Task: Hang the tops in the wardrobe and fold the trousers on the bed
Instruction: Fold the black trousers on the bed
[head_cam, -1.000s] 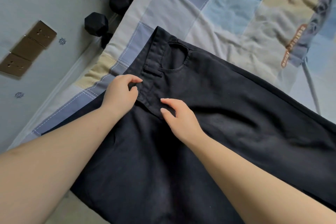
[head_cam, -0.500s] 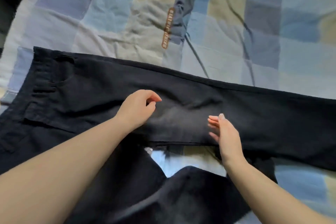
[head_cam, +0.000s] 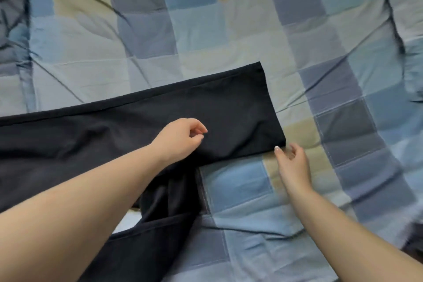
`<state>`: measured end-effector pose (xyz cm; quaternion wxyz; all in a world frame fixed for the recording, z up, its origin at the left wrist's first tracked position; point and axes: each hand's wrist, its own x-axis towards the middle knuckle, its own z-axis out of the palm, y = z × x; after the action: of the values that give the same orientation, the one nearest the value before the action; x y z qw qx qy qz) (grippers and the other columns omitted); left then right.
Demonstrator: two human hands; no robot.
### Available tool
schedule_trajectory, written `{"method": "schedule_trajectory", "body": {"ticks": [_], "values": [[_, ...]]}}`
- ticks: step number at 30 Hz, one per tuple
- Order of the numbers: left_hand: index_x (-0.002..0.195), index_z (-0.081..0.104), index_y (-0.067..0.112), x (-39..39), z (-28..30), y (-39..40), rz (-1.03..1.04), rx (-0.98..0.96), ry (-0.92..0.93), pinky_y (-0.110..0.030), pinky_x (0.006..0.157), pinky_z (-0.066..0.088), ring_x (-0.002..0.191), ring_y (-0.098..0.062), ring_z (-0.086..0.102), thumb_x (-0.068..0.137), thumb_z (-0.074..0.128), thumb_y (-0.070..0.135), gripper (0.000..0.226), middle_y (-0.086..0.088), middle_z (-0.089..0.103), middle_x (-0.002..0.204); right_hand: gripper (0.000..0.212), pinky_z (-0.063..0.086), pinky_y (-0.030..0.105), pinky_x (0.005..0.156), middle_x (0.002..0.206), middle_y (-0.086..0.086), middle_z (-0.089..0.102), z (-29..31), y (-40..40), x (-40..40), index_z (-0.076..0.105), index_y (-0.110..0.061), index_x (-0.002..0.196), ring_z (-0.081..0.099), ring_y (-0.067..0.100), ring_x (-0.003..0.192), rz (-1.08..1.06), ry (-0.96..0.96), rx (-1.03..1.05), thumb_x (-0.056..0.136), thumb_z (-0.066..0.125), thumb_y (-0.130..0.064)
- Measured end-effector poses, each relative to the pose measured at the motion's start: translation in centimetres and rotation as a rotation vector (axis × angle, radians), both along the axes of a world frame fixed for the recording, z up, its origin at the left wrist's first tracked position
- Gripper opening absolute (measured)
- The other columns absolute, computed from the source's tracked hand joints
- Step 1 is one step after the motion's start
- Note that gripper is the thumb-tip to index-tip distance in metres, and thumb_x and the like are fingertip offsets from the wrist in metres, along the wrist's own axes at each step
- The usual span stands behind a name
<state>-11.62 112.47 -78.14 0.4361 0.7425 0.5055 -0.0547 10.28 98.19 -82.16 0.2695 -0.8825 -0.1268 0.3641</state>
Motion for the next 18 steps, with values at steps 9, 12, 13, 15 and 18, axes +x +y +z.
{"method": "schedule_trajectory", "body": {"ticks": [9, 12, 13, 15, 18], "values": [[0.147, 0.026, 0.035, 15.1, -3.5, -2.4, -0.287, 0.131, 0.106, -0.037, 0.09, 0.049, 0.107, -0.018, 0.056, 0.093, 0.043, 0.007, 0.063, 0.003, 0.053, 0.125, 0.016, 0.04, 0.025, 0.074, 0.093, -0.008, 0.058, -2.8, 2.2, 6.2, 0.056, -0.021, 0.097, 0.056, 0.014, 0.09, 0.241, 0.264, 0.072, 0.086, 0.067, -0.027], [0.149, 0.018, 0.035, 18.5, -4.1, -0.8, -0.581, 0.354, 0.323, -0.035, 0.063, 0.043, 0.082, -0.022, 0.048, 0.088, 0.045, 0.003, 0.075, -0.006, 0.043, 0.122, 0.021, 0.034, 0.017, 0.059, 0.077, -0.017, 0.048, -2.5, 1.9, 6.5, 0.046, -0.029, 0.079, 0.046, 0.004, 0.071, 0.406, 0.233, 0.1, 0.085, 0.067, -0.03], [0.148, 0.02, 0.034, 19.5, -4.3, 0.1, -0.638, 0.407, 0.4, -0.035, 0.058, 0.038, 0.077, -0.023, 0.045, 0.086, 0.046, 0.003, 0.074, -0.007, 0.042, 0.119, 0.019, 0.034, 0.015, 0.059, 0.076, -0.018, 0.048, -2.5, 1.6, 6.8, 0.047, -0.028, 0.081, 0.045, 0.002, 0.07, 0.433, 0.229, 0.127, 0.086, 0.066, -0.03], [0.144, 0.028, 0.029, 21.2, -4.7, 2.2, -0.657, 0.48, 0.534, -0.033, 0.05, 0.031, 0.072, -0.024, 0.043, 0.087, 0.045, 0.004, 0.064, -0.009, 0.045, 0.114, 0.013, 0.036, 0.02, 0.063, 0.084, -0.017, 0.052, -2.6, 1.0, 7.4, 0.056, -0.024, 0.095, 0.049, 0.007, 0.077, 0.472, 0.225, 0.157, 0.088, 0.062, -0.032], [0.131, 0.037, 0.016, 22.3, -5.3, 5.6, -0.512, 0.51, 0.653, -0.034, 0.051, 0.034, 0.068, -0.028, 0.046, 0.086, 0.04, 0.002, 0.047, -0.012, 0.054, 0.102, 0.032, 0.044, 0.025, 0.081, 0.109, -0.007, 0.064, -3.1, 0.4, 8.0, 0.06, -0.017, 0.117, 0.058, 0.015, 0.099, 0.518, 0.252, 0.143, 0.09, 0.059, -0.035]]}}
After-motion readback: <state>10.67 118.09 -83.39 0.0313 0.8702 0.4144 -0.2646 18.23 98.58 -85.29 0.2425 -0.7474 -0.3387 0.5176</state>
